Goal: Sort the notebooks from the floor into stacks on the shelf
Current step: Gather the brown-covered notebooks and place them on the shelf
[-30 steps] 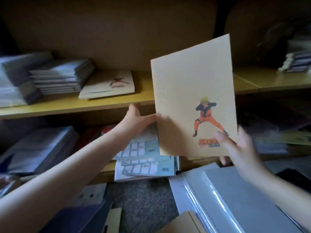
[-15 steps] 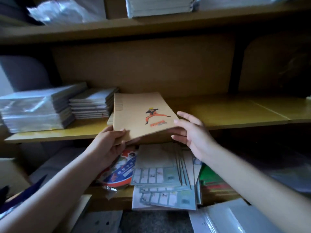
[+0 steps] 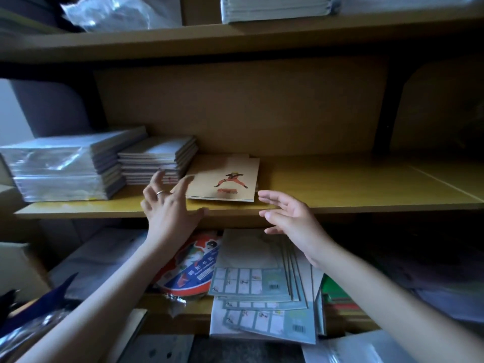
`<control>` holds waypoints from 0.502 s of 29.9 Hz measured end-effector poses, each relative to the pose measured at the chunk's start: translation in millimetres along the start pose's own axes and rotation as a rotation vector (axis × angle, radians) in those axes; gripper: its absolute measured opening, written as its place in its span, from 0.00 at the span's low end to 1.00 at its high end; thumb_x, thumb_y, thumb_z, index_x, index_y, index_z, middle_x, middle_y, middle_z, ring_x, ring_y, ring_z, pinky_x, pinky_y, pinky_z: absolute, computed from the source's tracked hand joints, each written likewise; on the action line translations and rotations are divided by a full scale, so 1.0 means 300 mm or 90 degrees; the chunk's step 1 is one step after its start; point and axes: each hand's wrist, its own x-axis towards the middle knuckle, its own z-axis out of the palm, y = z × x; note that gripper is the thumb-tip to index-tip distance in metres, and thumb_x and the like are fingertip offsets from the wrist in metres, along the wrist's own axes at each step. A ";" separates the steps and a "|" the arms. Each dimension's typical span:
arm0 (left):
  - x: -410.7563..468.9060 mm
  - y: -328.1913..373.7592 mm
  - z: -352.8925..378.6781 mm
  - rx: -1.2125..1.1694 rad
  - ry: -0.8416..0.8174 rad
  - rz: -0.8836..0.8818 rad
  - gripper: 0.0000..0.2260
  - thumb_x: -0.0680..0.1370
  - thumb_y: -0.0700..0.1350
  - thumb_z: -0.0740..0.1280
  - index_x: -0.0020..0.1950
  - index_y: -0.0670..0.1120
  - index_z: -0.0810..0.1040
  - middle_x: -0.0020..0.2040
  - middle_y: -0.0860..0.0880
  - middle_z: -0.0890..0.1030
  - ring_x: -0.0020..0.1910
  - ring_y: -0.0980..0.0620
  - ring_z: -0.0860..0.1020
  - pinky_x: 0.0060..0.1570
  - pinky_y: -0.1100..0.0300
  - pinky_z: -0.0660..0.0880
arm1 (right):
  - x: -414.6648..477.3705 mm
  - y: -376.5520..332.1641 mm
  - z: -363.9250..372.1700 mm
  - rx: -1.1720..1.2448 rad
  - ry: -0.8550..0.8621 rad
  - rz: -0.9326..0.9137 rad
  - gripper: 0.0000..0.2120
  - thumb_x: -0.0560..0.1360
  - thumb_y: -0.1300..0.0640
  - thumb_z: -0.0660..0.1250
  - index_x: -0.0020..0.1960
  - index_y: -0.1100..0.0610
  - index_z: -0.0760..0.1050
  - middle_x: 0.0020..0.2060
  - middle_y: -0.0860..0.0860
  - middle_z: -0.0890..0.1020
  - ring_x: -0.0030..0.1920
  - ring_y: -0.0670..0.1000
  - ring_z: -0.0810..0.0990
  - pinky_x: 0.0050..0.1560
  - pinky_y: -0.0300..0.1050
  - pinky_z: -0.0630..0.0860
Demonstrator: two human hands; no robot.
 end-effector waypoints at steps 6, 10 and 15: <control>0.052 0.038 0.050 0.135 -0.046 0.301 0.20 0.81 0.53 0.54 0.74 0.56 0.64 0.74 0.46 0.64 0.72 0.42 0.63 0.67 0.49 0.60 | -0.017 0.001 0.028 -0.074 -0.064 -0.069 0.12 0.76 0.63 0.63 0.53 0.48 0.77 0.46 0.59 0.81 0.46 0.52 0.78 0.48 0.46 0.79; 0.092 0.085 0.078 0.289 -0.038 0.272 0.21 0.82 0.57 0.48 0.75 0.57 0.59 0.66 0.50 0.73 0.57 0.48 0.78 0.43 0.59 0.70 | -0.020 0.024 0.028 -0.101 -0.071 -0.066 0.12 0.75 0.61 0.64 0.51 0.45 0.77 0.42 0.51 0.81 0.48 0.57 0.79 0.50 0.57 0.78; 0.147 0.110 0.117 0.282 -0.049 0.205 0.20 0.81 0.57 0.50 0.72 0.56 0.64 0.62 0.47 0.77 0.53 0.45 0.79 0.39 0.58 0.72 | -0.025 0.047 -0.014 -0.091 -0.058 -0.051 0.13 0.76 0.64 0.62 0.49 0.47 0.77 0.48 0.57 0.81 0.50 0.54 0.79 0.47 0.43 0.78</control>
